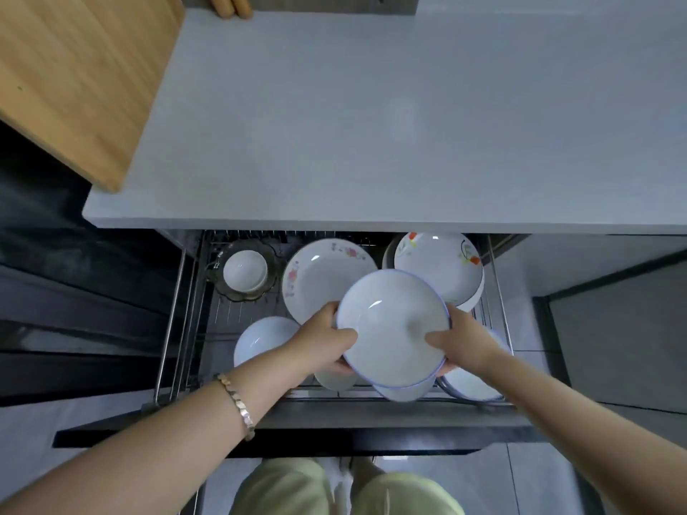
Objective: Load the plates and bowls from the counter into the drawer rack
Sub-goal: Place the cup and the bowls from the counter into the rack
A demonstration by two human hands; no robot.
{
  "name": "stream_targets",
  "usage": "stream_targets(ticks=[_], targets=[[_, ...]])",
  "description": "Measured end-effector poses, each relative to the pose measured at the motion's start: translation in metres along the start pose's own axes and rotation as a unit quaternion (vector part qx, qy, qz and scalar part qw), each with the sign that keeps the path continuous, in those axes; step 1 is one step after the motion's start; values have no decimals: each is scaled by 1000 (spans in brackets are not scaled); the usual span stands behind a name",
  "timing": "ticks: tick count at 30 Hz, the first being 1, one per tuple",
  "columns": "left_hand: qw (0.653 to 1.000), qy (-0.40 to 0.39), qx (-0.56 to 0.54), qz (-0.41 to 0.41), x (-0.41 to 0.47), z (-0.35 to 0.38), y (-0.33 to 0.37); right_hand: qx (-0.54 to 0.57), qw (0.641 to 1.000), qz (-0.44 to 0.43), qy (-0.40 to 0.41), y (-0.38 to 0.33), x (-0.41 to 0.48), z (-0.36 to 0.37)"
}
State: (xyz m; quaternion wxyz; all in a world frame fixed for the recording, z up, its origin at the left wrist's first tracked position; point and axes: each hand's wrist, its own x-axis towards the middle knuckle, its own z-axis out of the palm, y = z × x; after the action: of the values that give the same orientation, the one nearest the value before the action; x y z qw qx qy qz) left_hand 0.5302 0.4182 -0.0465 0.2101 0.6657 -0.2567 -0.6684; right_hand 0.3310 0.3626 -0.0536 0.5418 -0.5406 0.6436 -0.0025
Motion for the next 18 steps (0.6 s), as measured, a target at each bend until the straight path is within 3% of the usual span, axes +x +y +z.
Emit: stream_targets(ticks=[8,18], targets=[[995,-4,44,-93,73,66,-69,-55,993,98,45,103,32,28],[970,58,232,-40,109,81,-103,-122,985,114,52,129,58,45]])
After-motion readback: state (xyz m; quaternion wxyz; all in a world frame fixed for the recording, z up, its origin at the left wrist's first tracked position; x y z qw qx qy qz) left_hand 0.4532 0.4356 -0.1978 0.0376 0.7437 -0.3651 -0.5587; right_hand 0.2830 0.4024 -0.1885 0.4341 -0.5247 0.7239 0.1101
